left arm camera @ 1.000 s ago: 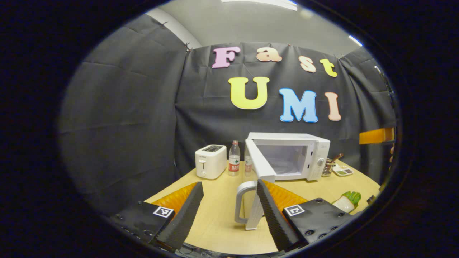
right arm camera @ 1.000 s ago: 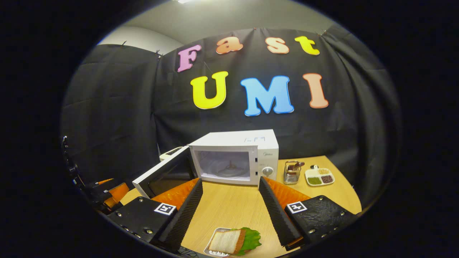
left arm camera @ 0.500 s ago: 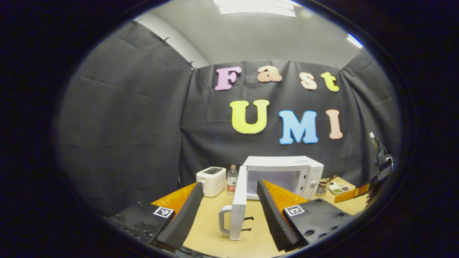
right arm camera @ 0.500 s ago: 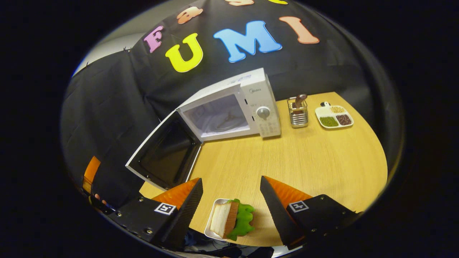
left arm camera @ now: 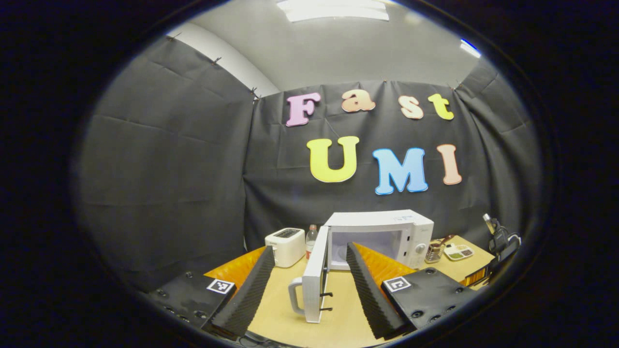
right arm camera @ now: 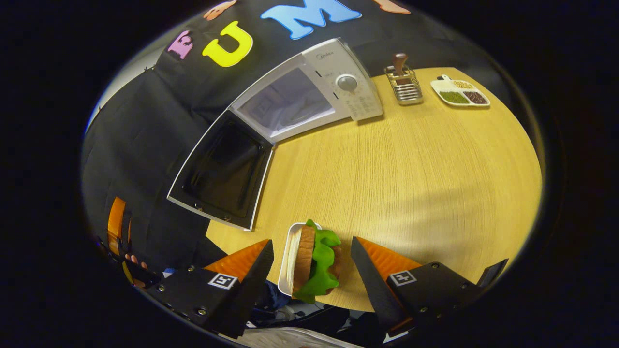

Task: Open the microwave oven with the left hand, put the food in, and close the microwave oven.

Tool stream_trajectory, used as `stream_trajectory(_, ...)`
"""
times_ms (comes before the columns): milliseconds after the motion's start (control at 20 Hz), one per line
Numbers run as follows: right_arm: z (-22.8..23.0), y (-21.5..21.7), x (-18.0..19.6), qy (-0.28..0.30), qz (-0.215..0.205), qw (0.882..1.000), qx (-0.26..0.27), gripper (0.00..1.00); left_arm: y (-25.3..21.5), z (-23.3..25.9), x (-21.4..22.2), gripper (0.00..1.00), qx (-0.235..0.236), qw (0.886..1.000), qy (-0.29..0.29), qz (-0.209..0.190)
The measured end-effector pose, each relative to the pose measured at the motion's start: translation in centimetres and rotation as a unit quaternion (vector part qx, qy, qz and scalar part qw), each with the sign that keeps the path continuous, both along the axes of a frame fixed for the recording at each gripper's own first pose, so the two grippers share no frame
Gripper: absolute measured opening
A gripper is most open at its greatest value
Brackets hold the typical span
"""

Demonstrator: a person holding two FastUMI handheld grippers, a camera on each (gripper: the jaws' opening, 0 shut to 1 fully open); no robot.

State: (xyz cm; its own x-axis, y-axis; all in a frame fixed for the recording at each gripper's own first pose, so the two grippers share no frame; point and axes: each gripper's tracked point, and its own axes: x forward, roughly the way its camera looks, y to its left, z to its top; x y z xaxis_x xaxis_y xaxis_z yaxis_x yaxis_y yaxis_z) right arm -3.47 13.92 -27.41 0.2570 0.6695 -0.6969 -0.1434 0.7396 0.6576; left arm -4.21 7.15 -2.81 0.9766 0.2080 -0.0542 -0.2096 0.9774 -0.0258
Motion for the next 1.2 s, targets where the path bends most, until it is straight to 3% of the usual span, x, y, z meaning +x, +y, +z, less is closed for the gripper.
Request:
stream_trajectory(200, -1.1, 0.7, -1.6, 0.044, 0.012, 0.999, 0.016, 0.96, -0.4, 0.0, 0.1, 0.96, -0.008, 1.0, 0.0, 0.005)
stream_trajectory(400, -1.6, 1.3, -2.7, 0.086, 0.017, 0.996, 0.036, 0.87, -0.8, 0.3, 0.2, 0.94, -0.009, 1.0, -0.005, 0.011)
stream_trajectory(450, -1.3, 1.5, -2.5, 0.096, 0.009, 0.994, 0.048, 0.61, -0.9, 0.6, 0.0, 0.94, -0.01, 1.0, -0.006, 0.013)
stream_trajectory(500, -1.6, 1.7, -2.5, 0.1, 0.008, 0.994, 0.052, 0.55, -1.0, 0.7, 0.1, 0.94, -0.01, 1.0, -0.007, 0.015)
stream_trajectory(600, -1.5, 1.9, -2.4, 0.095, 0.007, 0.994, 0.057, 0.55, -1.2, 0.7, 0.0, 0.94, -0.005, 1.0, -0.007, 0.02)
stream_trajectory(650, -1.1, 1.9, -2.7, 0.085, 0.027, 0.995, 0.052, 0.35, -1.2, 0.9, -0.1, 0.94, 0.0, 1.0, -0.007, 0.022)
stream_trajectory(700, -1.0, 1.9, -2.4, 0.068, 0.035, 0.996, 0.046, 0.31, -1.3, 0.9, -0.3, 0.95, 0.004, 1.0, -0.008, 0.024)
stream_trajectory(800, 0.0, 2.0, -2.5, 0.05, 0.05, 0.996, 0.049, 0.35, -1.3, 1.3, -0.4, 0.95, 0.008, 1.0, -0.011, 0.025)
stream_trajectory(1200, 4.7, 3.7, 1.5, -0.002, 0.021, 0.996, 0.085, 0.35, 0.6, 2.5, 2.4, 0.96, -0.014, 0.999, -0.039, 0.023)
